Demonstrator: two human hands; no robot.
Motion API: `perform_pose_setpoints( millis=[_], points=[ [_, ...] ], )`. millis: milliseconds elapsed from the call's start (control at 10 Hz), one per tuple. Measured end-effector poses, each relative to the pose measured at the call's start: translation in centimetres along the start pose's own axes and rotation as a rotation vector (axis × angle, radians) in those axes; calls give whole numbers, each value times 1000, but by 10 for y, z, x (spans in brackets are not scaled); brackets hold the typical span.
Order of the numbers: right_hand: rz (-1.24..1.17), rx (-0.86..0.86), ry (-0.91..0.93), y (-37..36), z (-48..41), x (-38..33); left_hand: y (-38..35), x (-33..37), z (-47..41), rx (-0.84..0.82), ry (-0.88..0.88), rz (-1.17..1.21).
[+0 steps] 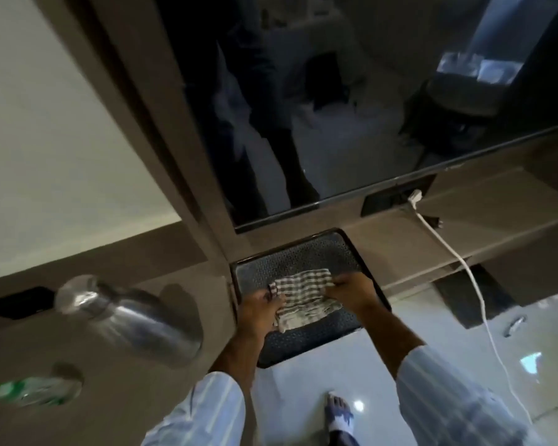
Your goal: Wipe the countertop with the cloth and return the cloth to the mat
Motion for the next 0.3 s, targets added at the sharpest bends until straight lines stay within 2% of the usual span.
perform_pose_setpoints(
  millis=[100, 200, 300],
  points=[
    [15, -80, -19, -38, -38, 25, -3, -9, -44, 126, -41, -178],
    [76, -147, 8, -49, -50, 26, -2, -3, -54, 168, -95, -356],
    [51, 7, 119, -14, -41, 6, 3, 13, -47, 220, -185, -563]
  ],
)
Point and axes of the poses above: each hand's wrist, its own z-axis away from the middle knuckle, its own y-axis out of the back of the hand, x = y × z, the point moved 7 cm from there along -z, towards the middle knuckle, and after that the axes turned 10 degrees about y, right-handed, at the moved point
